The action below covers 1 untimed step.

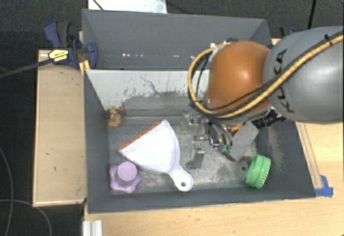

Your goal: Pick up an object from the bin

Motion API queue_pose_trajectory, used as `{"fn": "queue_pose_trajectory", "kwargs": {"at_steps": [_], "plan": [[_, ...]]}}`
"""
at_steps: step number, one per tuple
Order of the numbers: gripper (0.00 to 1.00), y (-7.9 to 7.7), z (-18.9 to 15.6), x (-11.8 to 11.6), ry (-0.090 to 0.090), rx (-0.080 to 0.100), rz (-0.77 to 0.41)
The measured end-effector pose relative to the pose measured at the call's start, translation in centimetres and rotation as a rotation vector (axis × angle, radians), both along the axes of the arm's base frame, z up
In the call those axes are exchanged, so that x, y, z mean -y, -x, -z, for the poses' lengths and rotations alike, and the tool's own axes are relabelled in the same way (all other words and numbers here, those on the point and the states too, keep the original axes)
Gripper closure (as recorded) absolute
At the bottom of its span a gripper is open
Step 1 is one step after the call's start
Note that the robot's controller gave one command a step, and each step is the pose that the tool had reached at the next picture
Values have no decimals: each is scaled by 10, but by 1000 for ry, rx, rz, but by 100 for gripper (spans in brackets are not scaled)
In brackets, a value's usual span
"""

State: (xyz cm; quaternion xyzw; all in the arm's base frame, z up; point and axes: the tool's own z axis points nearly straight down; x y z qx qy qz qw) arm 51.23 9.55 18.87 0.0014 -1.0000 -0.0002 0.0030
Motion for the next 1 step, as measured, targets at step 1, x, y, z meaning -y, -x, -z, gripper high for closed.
{"fn": "queue_pose_trajectory", "kwargs": {"at_steps": [1], "plan": [[0, -2, -4, 1, -1, 8, 3]]}}
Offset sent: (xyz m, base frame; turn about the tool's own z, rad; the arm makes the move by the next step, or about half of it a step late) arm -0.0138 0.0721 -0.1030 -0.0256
